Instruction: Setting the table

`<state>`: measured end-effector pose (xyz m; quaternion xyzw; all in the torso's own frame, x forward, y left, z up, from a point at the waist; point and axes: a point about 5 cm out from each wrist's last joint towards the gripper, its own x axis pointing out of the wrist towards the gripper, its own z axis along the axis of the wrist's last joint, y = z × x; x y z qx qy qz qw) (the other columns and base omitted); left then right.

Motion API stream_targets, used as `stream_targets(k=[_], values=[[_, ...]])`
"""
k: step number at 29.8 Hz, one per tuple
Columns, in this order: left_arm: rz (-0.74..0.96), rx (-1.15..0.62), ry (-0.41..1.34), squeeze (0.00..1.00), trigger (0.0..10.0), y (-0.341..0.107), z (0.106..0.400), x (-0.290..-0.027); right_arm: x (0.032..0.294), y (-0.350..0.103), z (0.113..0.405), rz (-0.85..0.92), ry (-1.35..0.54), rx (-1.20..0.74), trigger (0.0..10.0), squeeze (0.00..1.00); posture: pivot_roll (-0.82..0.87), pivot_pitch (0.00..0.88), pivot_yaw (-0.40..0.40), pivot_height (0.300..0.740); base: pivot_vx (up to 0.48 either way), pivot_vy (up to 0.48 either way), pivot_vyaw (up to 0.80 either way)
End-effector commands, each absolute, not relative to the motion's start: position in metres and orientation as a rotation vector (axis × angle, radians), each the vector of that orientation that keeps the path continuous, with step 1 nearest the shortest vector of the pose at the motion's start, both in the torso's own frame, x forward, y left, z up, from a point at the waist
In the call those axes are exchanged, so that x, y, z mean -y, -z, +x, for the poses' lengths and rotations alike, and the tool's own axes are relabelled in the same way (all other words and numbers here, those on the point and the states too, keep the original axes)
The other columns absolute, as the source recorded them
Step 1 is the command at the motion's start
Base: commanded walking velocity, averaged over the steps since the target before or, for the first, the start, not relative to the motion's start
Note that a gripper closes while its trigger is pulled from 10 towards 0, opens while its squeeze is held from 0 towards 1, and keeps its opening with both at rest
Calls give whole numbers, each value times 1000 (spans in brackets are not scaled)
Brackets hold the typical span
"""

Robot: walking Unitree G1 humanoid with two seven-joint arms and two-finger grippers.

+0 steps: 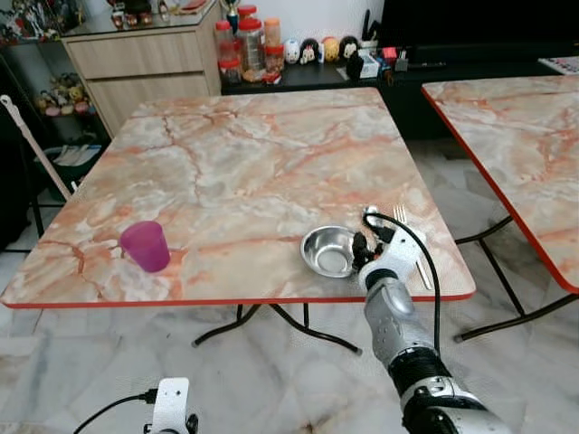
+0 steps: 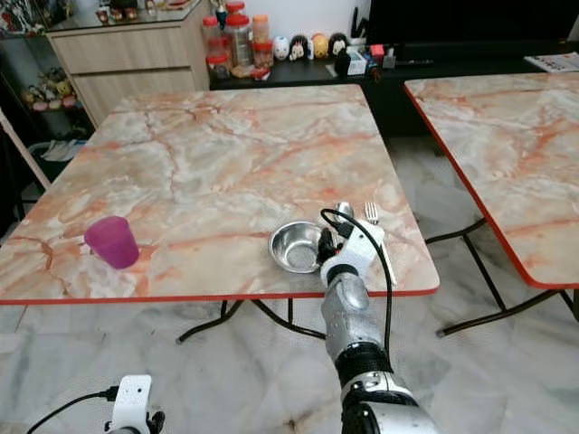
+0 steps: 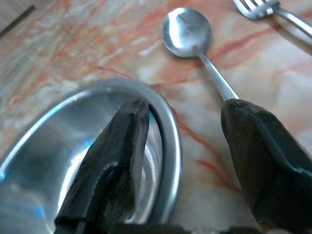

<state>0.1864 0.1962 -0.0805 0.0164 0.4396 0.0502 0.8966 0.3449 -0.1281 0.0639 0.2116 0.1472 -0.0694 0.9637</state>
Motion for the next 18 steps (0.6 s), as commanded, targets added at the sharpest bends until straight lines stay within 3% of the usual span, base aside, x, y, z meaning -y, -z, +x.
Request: stream_targets(k=[1,16,17,18], values=[[31,-916,-119,0,10000,80,187,-202,124,-66,347,441,138,-311,10000,0,91,0,64,740,0,0,0],[50,-913,-150,0,10000,79,187,-208,112,-69,348,447,83,-313,10000,0,98,0,58,740,0,0,0],[43,-910,-161,0,10000,78,187,-210,110,-72,349,457,62,-296,0,0,99,0,56,740,0,0,0],[43,-910,-161,0,10000,78,187,-210,110,-72,349,457,62,-296,0,0,99,0,56,740,0,0,0]])
